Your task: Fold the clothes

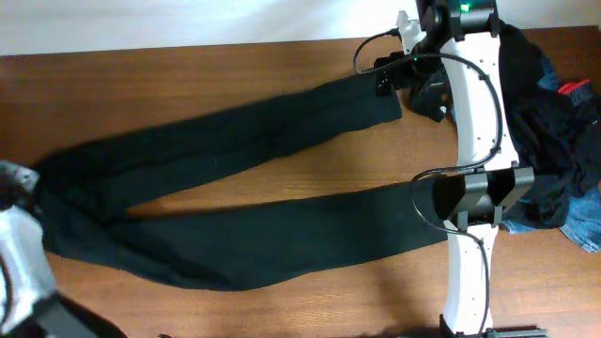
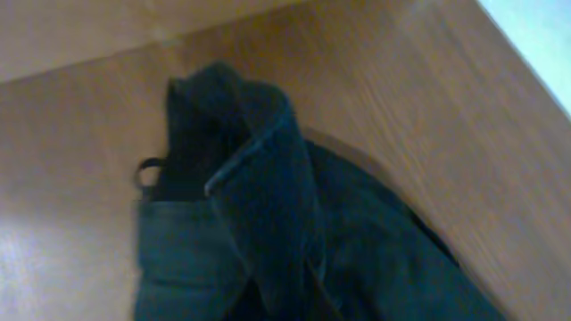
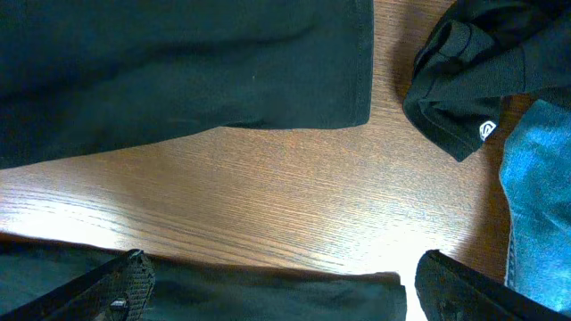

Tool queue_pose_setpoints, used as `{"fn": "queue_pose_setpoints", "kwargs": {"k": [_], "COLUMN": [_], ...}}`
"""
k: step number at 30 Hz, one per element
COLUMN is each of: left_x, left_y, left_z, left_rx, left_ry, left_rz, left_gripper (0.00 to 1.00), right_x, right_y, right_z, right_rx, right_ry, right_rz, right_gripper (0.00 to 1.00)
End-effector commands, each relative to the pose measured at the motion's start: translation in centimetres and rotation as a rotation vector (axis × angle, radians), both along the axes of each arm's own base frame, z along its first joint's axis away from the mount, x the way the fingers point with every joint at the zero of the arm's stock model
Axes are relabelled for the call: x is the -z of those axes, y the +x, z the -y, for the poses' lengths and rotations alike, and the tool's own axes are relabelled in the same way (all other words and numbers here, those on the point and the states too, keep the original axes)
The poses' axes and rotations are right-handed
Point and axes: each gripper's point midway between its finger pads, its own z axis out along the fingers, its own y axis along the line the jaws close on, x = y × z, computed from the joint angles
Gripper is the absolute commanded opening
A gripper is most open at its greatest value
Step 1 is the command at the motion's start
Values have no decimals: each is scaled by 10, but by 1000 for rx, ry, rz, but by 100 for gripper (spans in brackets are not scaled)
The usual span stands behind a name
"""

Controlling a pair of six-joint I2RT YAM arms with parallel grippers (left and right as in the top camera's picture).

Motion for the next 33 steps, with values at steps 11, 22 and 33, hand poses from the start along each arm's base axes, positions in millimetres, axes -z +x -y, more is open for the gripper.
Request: {"fn": "queue_pose_setpoints", "kwargs": {"k": [11,22,33], "left_x": [35,87,82], "left_y": [47,47,47], "left_z": [-11,-21,-16], "left_rx": [-27,-69,-41], "left_ry": [145,120,71], "left_rz": [-30,-133,-172], "left_gripper": [0,24,99], "right_x": [-3,-2,-7], "right_y": [-5,-6,-7], "right_z": [-5,-7,-3], "right_rx": [-16,-19,-13], "right_ry": [10,10,-1], "right_rz": [-10,-12,-2], "right_gripper": [99,99,99]}}
